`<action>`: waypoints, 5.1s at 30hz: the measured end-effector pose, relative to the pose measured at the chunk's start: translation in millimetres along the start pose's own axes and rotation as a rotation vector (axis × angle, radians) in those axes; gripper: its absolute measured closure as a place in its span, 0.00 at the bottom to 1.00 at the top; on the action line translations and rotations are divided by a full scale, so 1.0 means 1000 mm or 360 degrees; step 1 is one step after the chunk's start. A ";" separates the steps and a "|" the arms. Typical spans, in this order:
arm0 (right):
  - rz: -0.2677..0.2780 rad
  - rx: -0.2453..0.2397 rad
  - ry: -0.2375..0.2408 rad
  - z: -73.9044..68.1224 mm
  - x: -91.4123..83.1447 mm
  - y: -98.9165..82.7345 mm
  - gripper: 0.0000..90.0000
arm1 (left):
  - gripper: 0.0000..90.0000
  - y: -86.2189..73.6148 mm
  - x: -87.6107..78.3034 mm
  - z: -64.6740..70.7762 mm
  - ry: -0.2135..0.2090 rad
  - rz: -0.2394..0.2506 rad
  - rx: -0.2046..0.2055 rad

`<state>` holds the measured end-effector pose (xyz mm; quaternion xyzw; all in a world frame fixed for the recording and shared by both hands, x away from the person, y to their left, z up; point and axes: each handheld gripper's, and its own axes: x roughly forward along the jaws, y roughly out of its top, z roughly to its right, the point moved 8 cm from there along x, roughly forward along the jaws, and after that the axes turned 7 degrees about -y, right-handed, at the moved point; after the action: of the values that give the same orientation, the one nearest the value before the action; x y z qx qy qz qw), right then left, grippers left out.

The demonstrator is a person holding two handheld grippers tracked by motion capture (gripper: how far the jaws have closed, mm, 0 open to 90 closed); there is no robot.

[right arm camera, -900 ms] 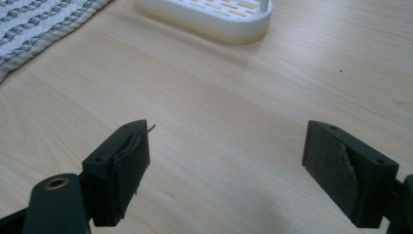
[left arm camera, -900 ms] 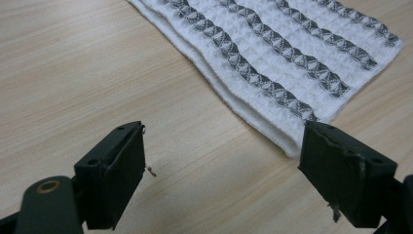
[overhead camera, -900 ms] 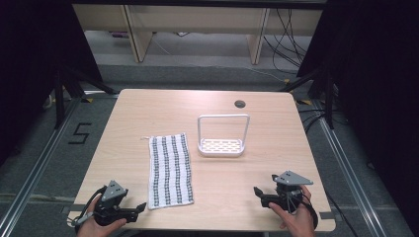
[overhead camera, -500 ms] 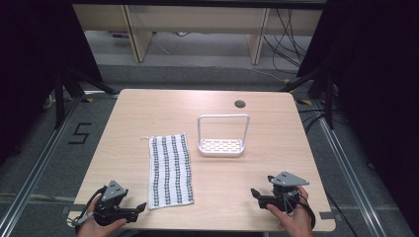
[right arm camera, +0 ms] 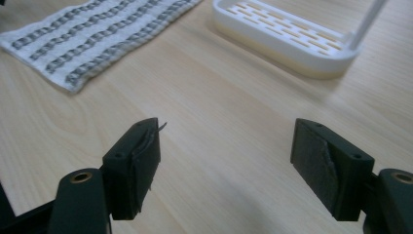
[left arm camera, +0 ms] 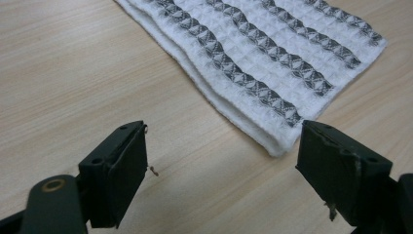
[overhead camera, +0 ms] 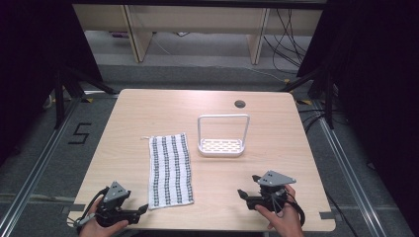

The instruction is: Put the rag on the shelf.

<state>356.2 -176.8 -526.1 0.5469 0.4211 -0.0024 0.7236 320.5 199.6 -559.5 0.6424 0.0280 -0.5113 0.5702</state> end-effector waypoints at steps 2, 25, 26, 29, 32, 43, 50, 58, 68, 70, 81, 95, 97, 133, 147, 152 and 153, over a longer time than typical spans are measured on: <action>-0.0005 -0.0043 0.0041 -0.012 0.004 0.004 0.32 | 0.21 0.000 -0.001 0.001 -0.0003 -0.0017 0.0017; -0.0038 -0.0238 0.0331 -0.084 0.041 0.031 0.41 | 0.30 0.003 0.004 0.015 -0.0062 -0.0013 0.0059; -0.0039 -0.0261 0.0341 -0.087 0.043 0.032 0.41 | 0.30 0.003 0.005 0.017 -0.0078 0.0003 0.0069; -0.0041 -0.0293 0.0345 -0.094 0.049 0.034 0.43 | 0.31 0.005 0.006 0.020 -0.0072 0.0030 0.0046; -0.0077 -0.0310 0.0369 -0.103 0.054 0.034 0.44 | 0.32 0.006 0.008 0.024 -0.0082 0.0041 0.0042; -0.0097 -0.0435 0.0399 -0.121 0.077 0.038 0.49 | 0.39 0.007 0.016 0.032 -0.0084 -0.0021 0.0132; -0.0122 -0.0455 0.0416 -0.132 0.084 0.038 0.51 | 0.43 0.006 0.019 0.032 -0.0090 -0.0073 0.0187; -0.0159 -0.0488 0.0410 -0.136 0.090 0.037 0.51 | 0.47 0.006 0.023 0.032 -0.0094 -0.0077 0.0192; -0.0214 -0.0460 0.0427 -0.139 0.103 0.031 0.62 | 0.60 0.003 0.025 0.025 -0.0068 -0.0140 0.0260; -0.0206 -0.0484 0.0424 -0.137 0.104 0.032 0.65 | 0.62 0.004 0.025 0.025 -0.0072 -0.0125 0.0255; -0.0186 -0.0367 0.0468 -0.142 0.106 0.034 0.90 | 0.91 0.006 0.029 0.026 -0.0038 -0.0044 0.0303; -0.0145 -0.0297 0.0504 -0.142 0.098 0.043 0.93 | 0.94 0.017 0.021 0.032 -0.0060 0.0029 0.0304; -0.0131 -0.0292 0.0509 -0.142 0.096 0.045 0.93 | 0.94 0.019 0.018 0.034 -0.0072 0.0034 0.0294; 0.0380 -0.0220 0.0522 -0.115 -0.020 0.191 0.95 | 0.94 0.175 -0.076 0.078 -0.0347 0.0452 0.0388; 0.0491 -0.0189 0.0374 -0.077 -0.061 0.212 0.95 | 0.94 0.233 -0.069 0.094 -0.0412 0.0491 0.0409; 0.0539 -0.0130 0.0301 -0.059 -0.078 0.217 0.95 | 0.94 0.255 -0.068 0.105 -0.0420 0.0509 0.0446; 0.0539 -0.0130 0.0301 -0.059 -0.078 0.217 0.95 | 0.94 0.255 -0.068 0.105 -0.0420 0.0509 0.0446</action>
<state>370.5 -79.1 -309.8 0.5778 0.3890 0.1879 0.6925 380.6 68.2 -315.6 0.6391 -0.2199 -0.4928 0.5481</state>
